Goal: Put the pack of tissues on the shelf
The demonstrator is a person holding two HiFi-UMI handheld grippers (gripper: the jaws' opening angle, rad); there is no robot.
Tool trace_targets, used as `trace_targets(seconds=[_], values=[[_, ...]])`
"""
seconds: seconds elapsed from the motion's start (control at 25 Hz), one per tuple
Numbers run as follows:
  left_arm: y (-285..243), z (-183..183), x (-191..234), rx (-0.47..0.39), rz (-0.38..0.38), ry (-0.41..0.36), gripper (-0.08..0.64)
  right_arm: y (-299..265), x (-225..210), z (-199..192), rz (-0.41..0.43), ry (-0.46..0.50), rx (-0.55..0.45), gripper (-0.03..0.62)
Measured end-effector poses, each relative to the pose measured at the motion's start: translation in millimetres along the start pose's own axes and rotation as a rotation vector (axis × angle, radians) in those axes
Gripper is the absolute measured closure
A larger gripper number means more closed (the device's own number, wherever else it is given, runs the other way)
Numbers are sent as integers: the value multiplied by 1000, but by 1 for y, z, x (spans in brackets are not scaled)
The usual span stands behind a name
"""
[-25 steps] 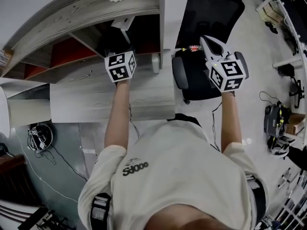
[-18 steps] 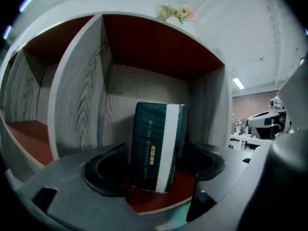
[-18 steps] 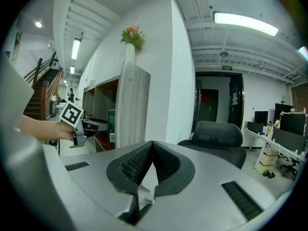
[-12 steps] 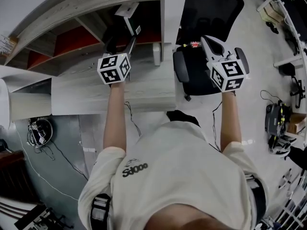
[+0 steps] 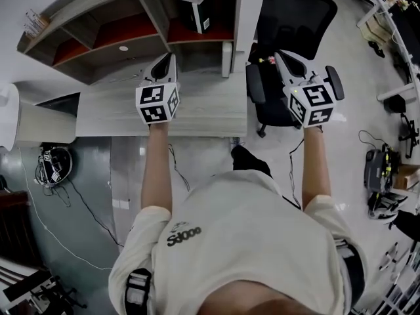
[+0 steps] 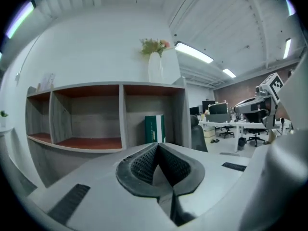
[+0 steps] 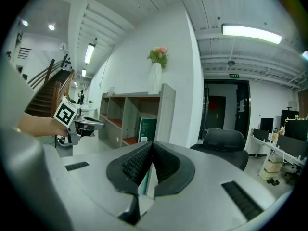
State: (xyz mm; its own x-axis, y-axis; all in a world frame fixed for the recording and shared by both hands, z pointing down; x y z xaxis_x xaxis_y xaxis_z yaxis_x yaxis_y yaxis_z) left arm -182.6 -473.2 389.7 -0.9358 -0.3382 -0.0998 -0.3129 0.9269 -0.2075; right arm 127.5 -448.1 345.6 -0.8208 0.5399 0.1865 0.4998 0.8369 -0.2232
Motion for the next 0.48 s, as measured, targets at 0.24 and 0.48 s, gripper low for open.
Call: trace_targets(seconds=[0.24,0.48], values=[[65,-9,-8,-15,-12,-7,541,36,43,4,14,-3,-23,588],[119,-3,-27,-49,-59,-32,541,74,82,19,37,57,-44,589]])
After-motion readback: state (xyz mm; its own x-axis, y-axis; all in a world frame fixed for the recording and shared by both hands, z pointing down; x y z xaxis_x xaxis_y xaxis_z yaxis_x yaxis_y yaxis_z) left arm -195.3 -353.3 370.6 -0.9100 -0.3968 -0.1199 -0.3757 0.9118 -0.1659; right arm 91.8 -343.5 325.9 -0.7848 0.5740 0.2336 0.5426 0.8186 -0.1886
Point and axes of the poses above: the fingertips, and each gripper's own axes: y backward along the fingers, x to its left, z out of its top, the point moved 5 cm from there along y, backward along the fingers, and after that the axes turned 4 degrees about x, right-handed, at the moved point
